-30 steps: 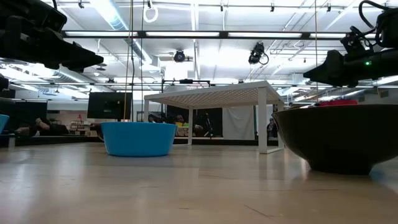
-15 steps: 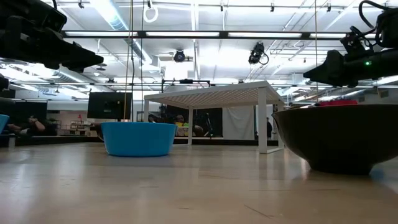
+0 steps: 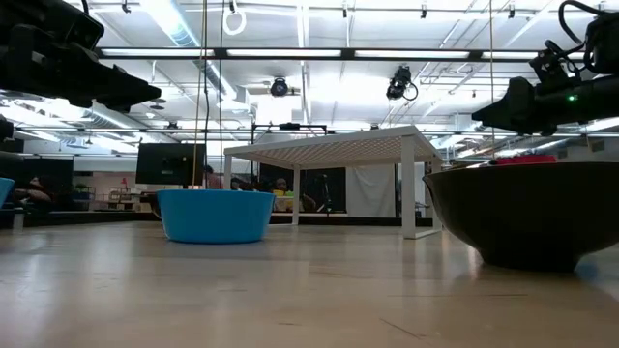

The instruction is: Pick & Place Mini bowls

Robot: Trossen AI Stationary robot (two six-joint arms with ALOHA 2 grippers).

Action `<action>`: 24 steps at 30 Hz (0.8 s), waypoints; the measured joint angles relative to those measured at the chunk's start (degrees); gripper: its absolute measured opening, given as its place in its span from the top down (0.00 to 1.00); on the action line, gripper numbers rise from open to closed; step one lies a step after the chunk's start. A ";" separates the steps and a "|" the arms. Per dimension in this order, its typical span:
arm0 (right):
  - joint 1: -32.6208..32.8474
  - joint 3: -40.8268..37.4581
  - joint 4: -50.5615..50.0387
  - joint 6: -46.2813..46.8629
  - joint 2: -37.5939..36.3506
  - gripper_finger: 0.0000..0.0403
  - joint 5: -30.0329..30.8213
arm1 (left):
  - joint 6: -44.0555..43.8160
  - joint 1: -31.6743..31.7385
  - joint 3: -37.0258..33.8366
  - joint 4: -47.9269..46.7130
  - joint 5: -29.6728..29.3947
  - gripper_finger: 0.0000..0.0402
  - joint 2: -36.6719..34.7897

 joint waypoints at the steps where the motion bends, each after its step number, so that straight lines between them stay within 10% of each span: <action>1: 0.01 -0.01 0.03 0.80 0.01 0.42 0.02 | 0.00 0.00 0.00 0.00 0.00 0.56 -0.01; 24: 0.01 11.40 -9.72 7.56 6.18 0.42 0.19 | 0.00 -0.01 0.01 0.00 0.00 0.56 0.00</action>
